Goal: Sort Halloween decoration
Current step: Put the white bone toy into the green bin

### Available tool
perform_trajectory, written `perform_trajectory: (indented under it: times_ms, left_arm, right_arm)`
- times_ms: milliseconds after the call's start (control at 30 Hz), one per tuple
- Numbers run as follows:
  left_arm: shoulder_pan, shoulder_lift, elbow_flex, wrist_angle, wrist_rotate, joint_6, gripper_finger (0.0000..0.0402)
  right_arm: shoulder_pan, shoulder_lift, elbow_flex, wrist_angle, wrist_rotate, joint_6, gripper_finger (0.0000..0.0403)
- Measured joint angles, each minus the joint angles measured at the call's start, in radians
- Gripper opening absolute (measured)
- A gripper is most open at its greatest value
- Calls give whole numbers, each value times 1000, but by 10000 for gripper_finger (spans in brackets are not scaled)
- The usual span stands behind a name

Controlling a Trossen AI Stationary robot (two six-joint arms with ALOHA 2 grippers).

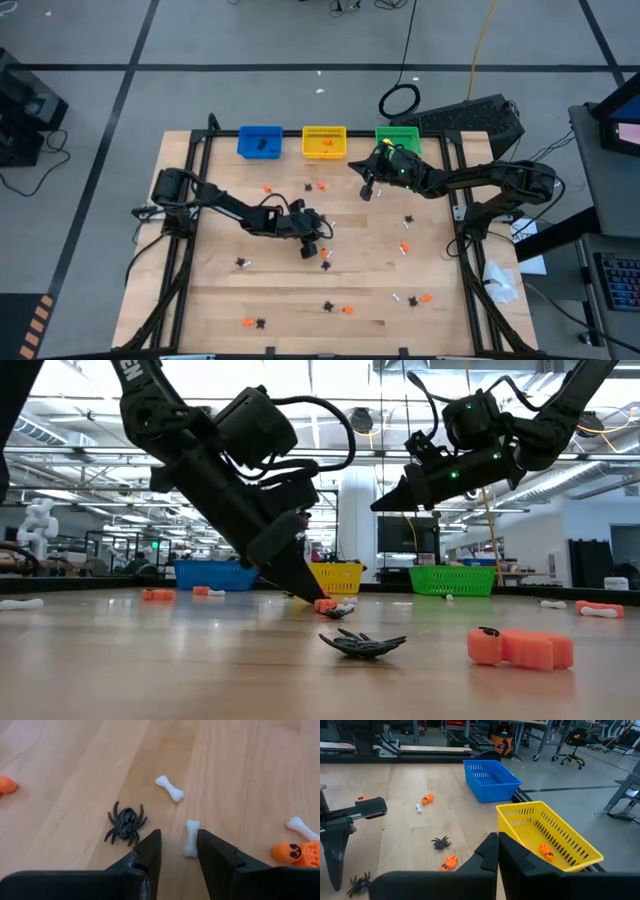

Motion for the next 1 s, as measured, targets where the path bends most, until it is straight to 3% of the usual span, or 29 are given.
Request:
perform_trajectory:
  times_ms: [300, 567, 1000]
  left_arm:
    - [0, 60, 1, 53, 14, 10, 109]
    - [-1, 63, 0, 58, 55, 56, 11]
    - [20, -91, -7, 40, 71, 89, 2]
  right_arm:
    - [0, 0, 0, 1, 0, 0, 0]
    - [0, 0, 0, 1, 0, 0, 0]
    - [0, -15, 0, -22, 0, 0, 0]
